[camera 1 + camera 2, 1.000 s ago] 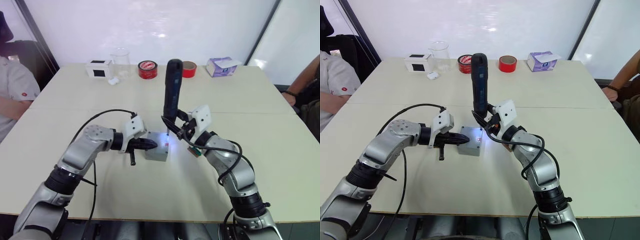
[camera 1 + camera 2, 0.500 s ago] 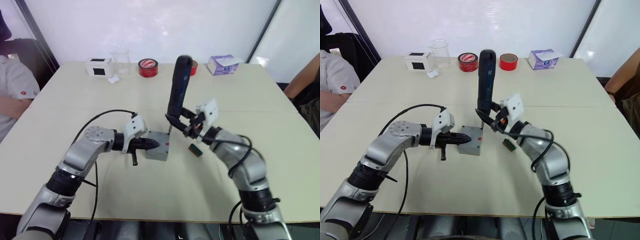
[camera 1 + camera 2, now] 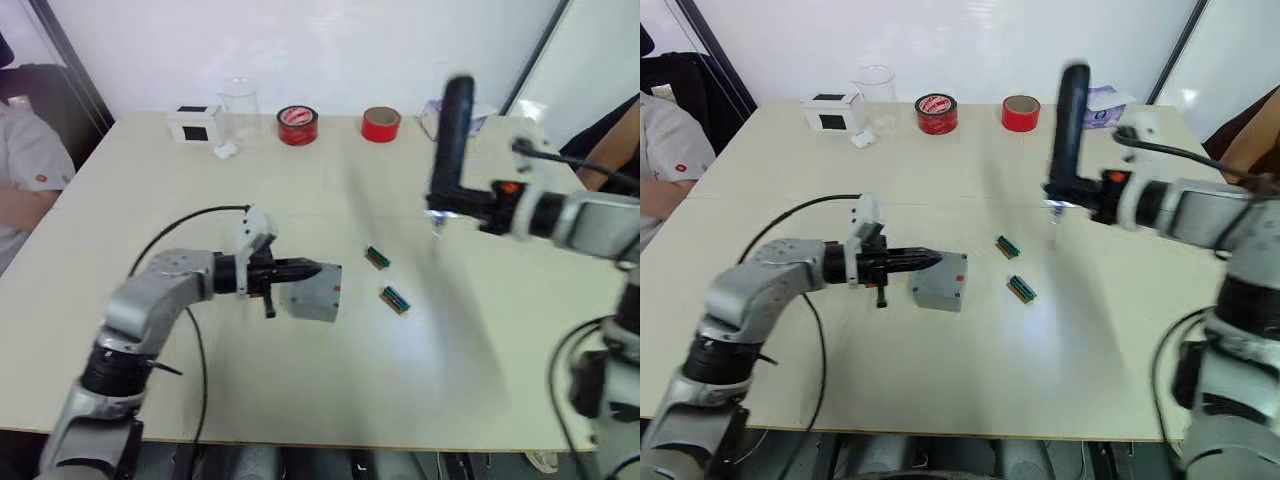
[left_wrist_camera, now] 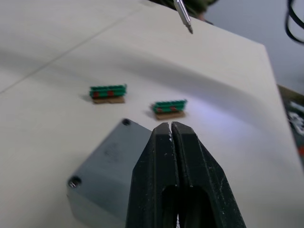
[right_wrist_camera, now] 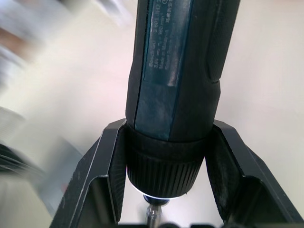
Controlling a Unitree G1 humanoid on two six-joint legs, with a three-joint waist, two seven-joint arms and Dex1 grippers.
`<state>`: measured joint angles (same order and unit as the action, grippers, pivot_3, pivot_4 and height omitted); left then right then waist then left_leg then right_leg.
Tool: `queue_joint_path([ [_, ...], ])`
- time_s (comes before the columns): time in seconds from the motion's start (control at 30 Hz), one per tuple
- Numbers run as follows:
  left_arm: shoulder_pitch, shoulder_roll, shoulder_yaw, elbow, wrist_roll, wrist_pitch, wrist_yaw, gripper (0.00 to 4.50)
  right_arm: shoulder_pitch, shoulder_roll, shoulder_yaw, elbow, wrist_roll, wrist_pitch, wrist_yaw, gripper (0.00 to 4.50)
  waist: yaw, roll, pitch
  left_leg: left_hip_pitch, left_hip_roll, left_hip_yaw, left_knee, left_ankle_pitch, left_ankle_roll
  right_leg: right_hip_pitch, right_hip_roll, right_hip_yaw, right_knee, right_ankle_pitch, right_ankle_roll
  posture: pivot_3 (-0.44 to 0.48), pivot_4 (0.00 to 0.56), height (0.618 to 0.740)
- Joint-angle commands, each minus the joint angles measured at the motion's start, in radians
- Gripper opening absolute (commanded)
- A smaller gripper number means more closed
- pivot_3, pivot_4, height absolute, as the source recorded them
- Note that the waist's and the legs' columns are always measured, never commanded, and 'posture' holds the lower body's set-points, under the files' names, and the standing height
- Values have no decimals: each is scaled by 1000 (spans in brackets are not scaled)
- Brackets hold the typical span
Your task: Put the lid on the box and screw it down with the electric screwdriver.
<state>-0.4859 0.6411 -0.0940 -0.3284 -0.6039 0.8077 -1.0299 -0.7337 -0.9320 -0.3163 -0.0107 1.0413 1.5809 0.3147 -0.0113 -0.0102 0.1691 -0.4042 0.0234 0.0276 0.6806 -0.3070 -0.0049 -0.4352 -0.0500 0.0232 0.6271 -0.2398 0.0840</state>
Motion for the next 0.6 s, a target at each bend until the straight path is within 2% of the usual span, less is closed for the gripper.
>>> queue_joint_path([
  [0.03,14,104,-59,-132,-15,-8,-116,0,64,-154,126,57,61,34,120,1798,-2,0,0,-1,0,0,0,-1,2,-1,1,0,-1,0,1,0,150,740],
  [0.13,20,141,-82,-154,-17,-23,-151,0,94,-202,208,107,46,34,171,1798,-10,2,1,-3,-1,3,1,-3,5,-5,2,3,-1,2,4,0,150,740],
  [0.27,13,138,-110,-137,13,-51,-149,0,73,-165,281,184,-52,33,191,1798,-5,2,2,-3,-1,3,2,-3,5,-7,6,3,2,2,4,0,150,740],
  [0.6,30,115,-104,-150,-10,-18,-86,0,48,-90,333,244,-195,14,241,1798,0,2,2,-4,0,2,3,-2,5,-7,6,3,3,2,5,0,150,740],
])
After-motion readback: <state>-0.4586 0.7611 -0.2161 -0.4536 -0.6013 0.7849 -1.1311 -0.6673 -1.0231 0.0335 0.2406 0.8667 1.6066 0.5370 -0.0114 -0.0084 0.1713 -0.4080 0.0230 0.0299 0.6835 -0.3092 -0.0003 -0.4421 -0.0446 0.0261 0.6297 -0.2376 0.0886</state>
